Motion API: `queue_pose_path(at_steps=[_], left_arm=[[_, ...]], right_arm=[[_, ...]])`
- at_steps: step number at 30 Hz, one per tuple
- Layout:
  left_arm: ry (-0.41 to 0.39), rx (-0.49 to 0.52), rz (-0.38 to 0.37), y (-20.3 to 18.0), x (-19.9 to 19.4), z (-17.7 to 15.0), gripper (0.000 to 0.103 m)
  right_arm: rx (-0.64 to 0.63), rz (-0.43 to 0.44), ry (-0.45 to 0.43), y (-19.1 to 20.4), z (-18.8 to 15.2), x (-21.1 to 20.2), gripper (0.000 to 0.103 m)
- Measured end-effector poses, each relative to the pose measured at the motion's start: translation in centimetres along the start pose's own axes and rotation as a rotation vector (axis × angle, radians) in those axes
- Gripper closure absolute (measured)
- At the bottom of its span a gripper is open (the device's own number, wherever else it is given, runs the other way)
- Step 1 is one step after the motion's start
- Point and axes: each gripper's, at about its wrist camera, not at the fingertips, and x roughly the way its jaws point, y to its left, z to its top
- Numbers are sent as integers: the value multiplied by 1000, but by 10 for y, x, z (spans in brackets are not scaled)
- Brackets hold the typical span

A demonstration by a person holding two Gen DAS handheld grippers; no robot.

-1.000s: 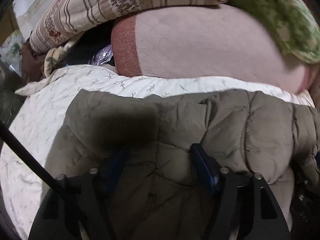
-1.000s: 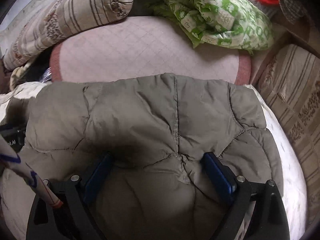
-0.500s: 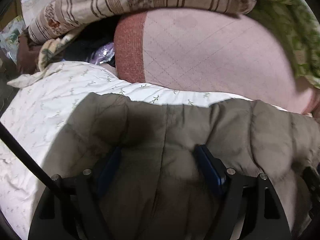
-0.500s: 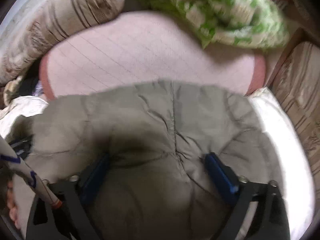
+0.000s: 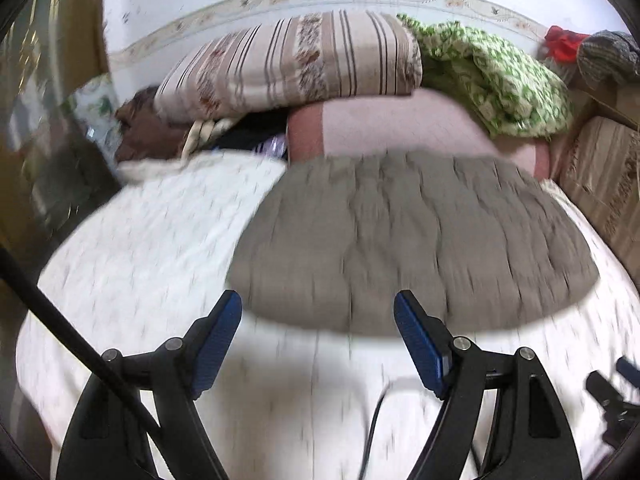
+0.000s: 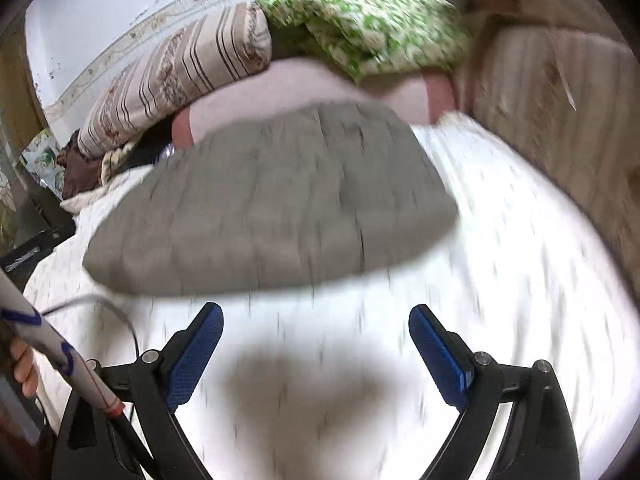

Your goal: Fold large clothes

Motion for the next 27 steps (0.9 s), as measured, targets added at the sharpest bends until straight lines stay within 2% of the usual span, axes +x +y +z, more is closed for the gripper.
queue_pose_path(at_steps=[5,9,15,18,23,27], left_arm=[[54,-84,19,11,-27,-57,25],[55,-53,51,8,-45,-84,25],[29,-27,43,5,-74,-98,25],[18,-31,43,12,-83,-102,25],[35,-49,92,40,-87,-101,25],[92,-81,120,65,-70,-89,25]], right_arm=[[64,-6,70,1,-54,-17,6],[81,-33,68,1,-73,-34,6],[46,-50,-1,17,-74,-65,6],[24,-51,13,27,-82,-60,6],[13,-36,49,30,-89,-46,6],[16,-46,45,21,-79,-36,6]])
